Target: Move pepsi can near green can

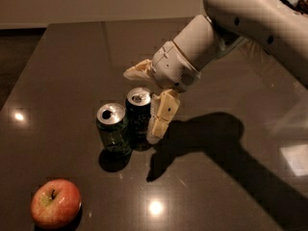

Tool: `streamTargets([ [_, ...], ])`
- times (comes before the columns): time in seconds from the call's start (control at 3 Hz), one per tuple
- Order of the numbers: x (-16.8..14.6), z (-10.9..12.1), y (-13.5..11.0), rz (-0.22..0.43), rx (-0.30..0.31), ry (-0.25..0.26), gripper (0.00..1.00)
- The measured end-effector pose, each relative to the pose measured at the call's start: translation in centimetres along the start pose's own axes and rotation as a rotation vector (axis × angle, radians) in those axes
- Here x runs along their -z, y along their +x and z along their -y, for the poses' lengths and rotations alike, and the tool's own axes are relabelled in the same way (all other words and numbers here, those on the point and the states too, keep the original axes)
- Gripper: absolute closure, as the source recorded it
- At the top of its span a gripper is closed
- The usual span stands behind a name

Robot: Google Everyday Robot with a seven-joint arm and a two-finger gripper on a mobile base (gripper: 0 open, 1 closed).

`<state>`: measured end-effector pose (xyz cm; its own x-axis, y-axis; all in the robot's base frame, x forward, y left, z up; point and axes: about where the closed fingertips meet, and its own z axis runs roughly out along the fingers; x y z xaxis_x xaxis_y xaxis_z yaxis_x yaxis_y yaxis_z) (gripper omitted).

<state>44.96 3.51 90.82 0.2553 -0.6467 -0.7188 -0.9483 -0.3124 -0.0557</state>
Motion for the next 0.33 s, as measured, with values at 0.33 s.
streamTargets([
  [0.33,0.00,0.00,0.00,0.000,0.000,0.000,0.00],
])
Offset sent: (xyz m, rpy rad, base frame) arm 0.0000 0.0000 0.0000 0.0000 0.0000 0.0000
